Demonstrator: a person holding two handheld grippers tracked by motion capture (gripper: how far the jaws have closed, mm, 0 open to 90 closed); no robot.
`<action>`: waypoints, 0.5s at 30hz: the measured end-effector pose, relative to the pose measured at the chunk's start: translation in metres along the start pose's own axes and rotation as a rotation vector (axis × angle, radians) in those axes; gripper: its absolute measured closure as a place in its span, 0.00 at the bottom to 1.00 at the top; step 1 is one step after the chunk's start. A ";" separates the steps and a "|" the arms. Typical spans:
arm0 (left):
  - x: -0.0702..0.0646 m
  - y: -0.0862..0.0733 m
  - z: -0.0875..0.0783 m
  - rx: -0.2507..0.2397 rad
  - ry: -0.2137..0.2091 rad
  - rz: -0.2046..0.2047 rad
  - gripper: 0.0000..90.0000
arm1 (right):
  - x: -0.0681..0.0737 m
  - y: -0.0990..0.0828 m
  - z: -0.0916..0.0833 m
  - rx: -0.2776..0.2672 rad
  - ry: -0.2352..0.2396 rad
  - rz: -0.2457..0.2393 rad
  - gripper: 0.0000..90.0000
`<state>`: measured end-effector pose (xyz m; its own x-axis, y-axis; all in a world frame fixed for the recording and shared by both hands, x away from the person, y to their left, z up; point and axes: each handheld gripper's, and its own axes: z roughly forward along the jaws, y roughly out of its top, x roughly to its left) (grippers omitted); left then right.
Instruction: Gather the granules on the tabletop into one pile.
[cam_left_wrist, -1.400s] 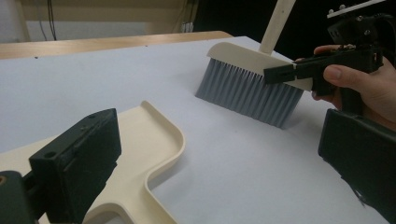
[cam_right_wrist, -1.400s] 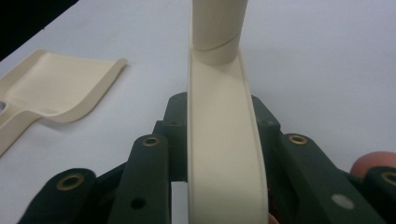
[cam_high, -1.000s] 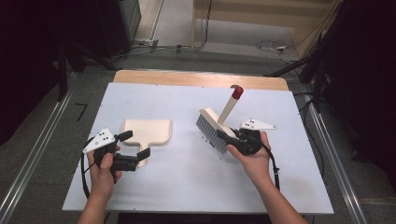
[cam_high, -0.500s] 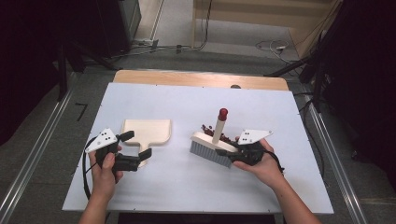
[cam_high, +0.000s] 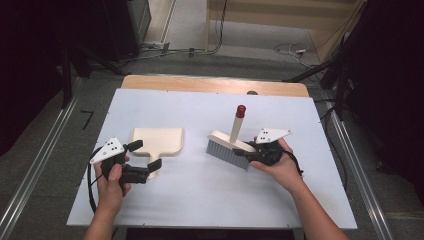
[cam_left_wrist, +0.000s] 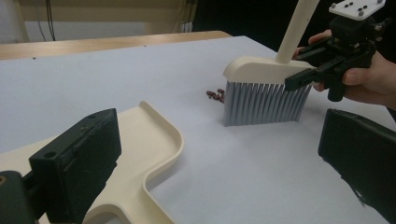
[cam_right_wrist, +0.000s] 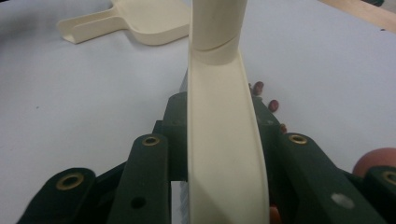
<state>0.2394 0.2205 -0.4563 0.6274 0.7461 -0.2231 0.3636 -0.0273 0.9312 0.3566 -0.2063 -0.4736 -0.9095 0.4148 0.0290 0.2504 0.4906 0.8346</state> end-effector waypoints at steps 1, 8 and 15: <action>0.000 0.000 0.000 0.000 -0.001 0.001 0.00 | -0.001 0.000 0.000 -0.005 -0.003 0.004 0.73; 0.000 0.000 0.000 0.000 -0.001 0.001 0.00 | -0.005 0.001 0.001 -0.010 -0.033 0.009 0.73; 0.000 0.000 0.001 0.001 -0.002 0.001 0.00 | -0.003 0.003 -0.002 -0.019 -0.039 0.019 0.73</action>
<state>0.2395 0.2198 -0.4565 0.6293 0.7446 -0.2225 0.3635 -0.0289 0.9311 0.3595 -0.2073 -0.4700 -0.8908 0.4538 0.0238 0.2607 0.4675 0.8447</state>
